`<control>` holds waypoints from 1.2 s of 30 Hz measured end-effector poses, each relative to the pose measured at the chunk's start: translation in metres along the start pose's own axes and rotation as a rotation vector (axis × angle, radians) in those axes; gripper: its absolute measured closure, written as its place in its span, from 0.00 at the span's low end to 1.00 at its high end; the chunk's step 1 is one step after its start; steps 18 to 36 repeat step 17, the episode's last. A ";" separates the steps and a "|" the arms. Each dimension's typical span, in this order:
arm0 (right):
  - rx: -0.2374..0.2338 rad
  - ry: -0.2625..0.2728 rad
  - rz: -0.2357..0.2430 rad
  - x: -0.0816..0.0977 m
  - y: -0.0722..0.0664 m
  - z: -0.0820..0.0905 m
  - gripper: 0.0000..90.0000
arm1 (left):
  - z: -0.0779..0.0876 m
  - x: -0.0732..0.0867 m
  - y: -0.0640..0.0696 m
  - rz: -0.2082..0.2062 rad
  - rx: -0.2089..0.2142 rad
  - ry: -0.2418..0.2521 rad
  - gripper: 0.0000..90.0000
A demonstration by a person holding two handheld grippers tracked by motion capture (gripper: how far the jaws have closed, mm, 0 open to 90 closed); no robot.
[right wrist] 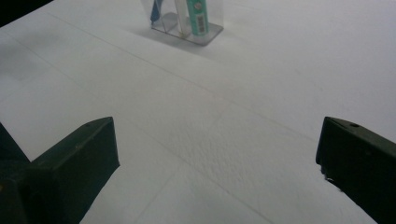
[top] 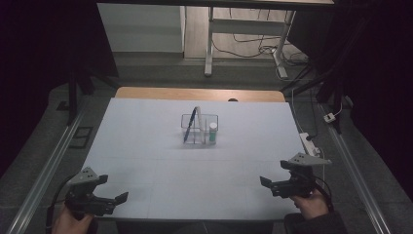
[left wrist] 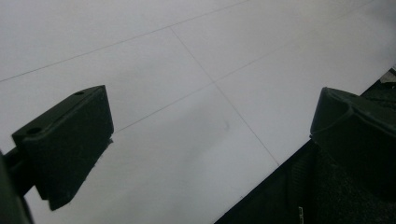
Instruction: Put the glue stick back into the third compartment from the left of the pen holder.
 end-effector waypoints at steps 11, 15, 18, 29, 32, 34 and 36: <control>-0.001 -0.100 -0.019 0.033 -0.009 0.006 0.00 | -0.001 0.001 0.000 -0.003 -0.008 -0.008 0.00; 0.000 -0.111 -0.040 0.034 -0.008 0.006 0.00 | -0.001 0.001 0.000 -0.002 -0.007 -0.010 0.00; -0.026 -0.095 -0.071 0.032 -0.009 0.009 0.00 | -0.001 0.000 0.000 0.004 0.000 -0.008 0.00; -0.026 -0.095 -0.071 0.032 -0.009 0.009 0.00 | -0.001 0.000 0.000 0.004 0.000 -0.008 0.00; -0.026 -0.095 -0.071 0.032 -0.009 0.009 0.00 | -0.001 0.000 0.000 0.004 0.000 -0.008 0.00; -0.026 -0.095 -0.071 0.032 -0.009 0.009 0.00 | -0.001 0.000 0.000 0.004 0.000 -0.008 0.00; -0.026 -0.095 -0.071 0.032 -0.009 0.009 0.00 | -0.001 0.000 0.000 0.004 0.000 -0.008 0.00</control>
Point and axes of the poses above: each handheld gripper's, and its own axes: z roughly backward along the jaws, x roughly out of its underside, y roughly to its right, the point moved 6 cm from there along -z, roughly forward along the jaws, and after that the axes turned 15 degrees about z, right-handed, at the moved point
